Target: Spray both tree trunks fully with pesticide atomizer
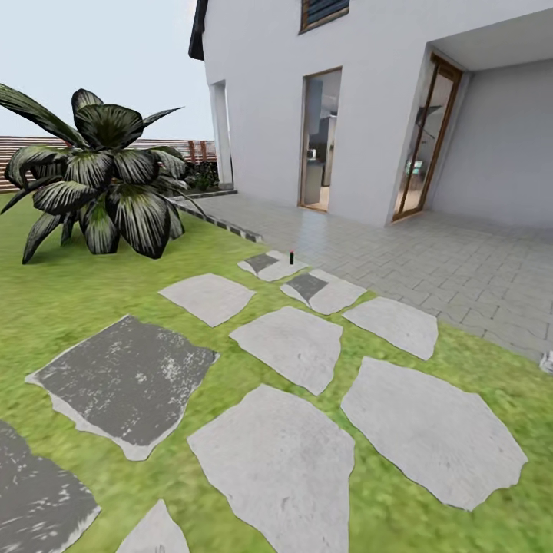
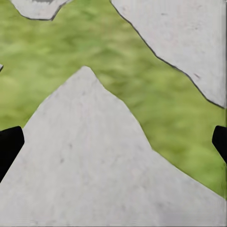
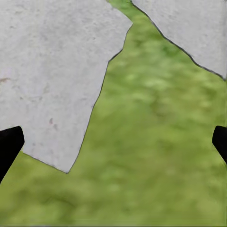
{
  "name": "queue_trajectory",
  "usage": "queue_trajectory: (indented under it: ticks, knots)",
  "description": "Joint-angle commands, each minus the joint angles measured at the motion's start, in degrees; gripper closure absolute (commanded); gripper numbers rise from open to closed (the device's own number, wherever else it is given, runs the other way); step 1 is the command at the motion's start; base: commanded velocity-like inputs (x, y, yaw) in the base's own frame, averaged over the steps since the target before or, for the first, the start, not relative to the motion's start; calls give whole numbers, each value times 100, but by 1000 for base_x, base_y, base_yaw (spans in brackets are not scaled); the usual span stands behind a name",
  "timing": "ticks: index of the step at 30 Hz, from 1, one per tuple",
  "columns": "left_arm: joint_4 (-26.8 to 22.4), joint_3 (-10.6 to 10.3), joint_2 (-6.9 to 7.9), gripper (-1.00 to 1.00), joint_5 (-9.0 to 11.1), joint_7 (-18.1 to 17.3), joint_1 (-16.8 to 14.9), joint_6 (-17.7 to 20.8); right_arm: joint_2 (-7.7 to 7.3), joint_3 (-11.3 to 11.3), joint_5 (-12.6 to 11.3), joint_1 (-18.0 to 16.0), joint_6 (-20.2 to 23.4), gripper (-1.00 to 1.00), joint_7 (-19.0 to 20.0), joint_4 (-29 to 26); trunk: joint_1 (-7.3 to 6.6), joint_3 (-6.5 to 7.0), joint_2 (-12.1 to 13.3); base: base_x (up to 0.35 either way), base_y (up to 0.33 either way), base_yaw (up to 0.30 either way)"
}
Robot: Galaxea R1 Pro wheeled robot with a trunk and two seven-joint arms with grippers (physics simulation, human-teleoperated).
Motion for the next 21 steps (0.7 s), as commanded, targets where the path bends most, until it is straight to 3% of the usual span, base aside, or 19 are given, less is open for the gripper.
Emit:
queue_trajectory:
  ticks: [1, 10, 21]
  knots:
    - [5, 2, 0, -100, 9, 1, -3, -19, 1, -2, 5, -3, -17, -100, -3, 5, 2, -5, -2, 340, -106, 0]
    - [6, 3, 0, -100, 9, 1, -3, -19, 1, -2, 5, -3, -17, -100, -3, 5, 2, -5, -2, 340, -99, 0]
    - [1, -1, 0, -100, 12, 1, -3, -19, 1, 3, 5, -3, -17, -100, -3, 5, 2, -5, -2, 340, -8, 0]
